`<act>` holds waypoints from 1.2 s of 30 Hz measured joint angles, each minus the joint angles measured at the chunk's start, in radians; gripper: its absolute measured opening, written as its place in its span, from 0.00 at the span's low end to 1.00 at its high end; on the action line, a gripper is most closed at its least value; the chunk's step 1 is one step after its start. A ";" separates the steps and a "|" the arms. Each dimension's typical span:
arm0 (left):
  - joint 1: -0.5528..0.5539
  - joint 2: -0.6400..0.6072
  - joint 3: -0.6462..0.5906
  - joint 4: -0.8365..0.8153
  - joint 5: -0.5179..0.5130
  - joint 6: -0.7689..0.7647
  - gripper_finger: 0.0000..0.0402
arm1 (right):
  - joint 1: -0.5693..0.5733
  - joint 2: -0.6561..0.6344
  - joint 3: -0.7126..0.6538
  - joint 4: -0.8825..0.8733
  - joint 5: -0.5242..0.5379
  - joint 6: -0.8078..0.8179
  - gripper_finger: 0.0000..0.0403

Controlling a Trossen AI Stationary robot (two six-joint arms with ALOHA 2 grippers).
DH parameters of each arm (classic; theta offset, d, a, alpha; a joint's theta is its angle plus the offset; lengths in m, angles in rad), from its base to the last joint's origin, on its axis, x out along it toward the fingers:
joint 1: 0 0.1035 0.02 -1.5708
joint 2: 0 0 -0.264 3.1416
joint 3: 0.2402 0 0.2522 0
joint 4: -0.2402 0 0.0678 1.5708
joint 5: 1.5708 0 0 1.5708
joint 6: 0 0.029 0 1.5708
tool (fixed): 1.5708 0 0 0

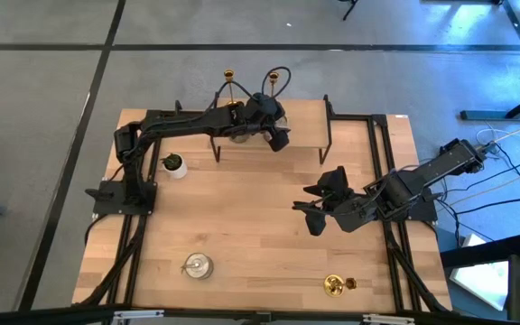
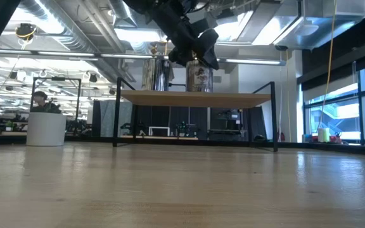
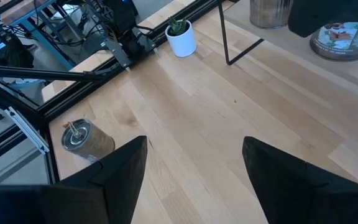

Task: Pick & Place candle stick holders
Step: Put the top silver scented candle on the shelf aligned with the other silver scented candle

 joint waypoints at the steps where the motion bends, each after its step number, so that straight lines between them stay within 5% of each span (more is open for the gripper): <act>1: -0.001 -0.001 0.000 0.005 0.000 0.008 1.00 | 0.000 0.000 0.000 0.000 0.000 0.000 0.67; 16: -0.004 -0.049 0.000 0.100 0.020 0.056 1.00 | 0.000 0.000 0.000 0.001 0.008 0.000 0.67; 24: -0.008 -0.164 0.030 0.126 0.250 -0.010 1.00 | -0.007 -0.001 0.000 0.010 0.005 0.011 0.67; 36: -0.072 -0.339 0.029 -0.153 0.353 -0.013 1.00 | -0.087 -0.001 0.108 0.003 -0.039 -0.136 0.67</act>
